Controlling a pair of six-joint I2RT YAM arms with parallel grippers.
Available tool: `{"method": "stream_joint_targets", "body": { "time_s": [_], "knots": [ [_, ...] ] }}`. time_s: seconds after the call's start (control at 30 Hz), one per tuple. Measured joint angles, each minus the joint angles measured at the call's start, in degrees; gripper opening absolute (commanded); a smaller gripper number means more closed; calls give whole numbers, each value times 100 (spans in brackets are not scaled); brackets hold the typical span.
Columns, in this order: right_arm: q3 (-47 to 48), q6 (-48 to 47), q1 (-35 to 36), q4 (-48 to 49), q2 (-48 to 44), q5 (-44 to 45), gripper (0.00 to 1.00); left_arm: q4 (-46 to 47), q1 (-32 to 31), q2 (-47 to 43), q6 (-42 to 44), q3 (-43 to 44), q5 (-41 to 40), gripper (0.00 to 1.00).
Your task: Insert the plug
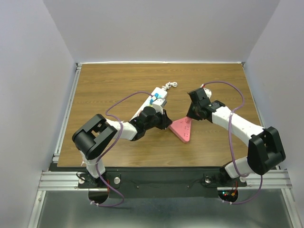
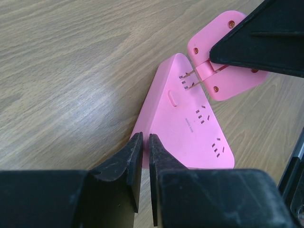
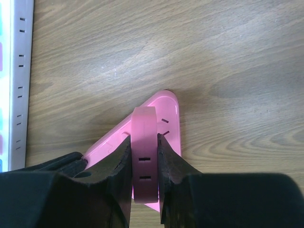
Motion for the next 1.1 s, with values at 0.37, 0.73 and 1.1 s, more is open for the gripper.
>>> {"method": "stream_joint_targets", "body": {
  "time_s": [0.37,0.73,1.1],
  "knots": [
    [-90,-2,0,-15,-17,55,0,48,2,0,-2,-28,26,19],
    [-151,-4,0,-24,-17,94,0,46,2,0,0,-28,59,16],
    [-146,-7,0,-11,0,219,0,79,2,15,-2,-28,98,16]
  ]
}}
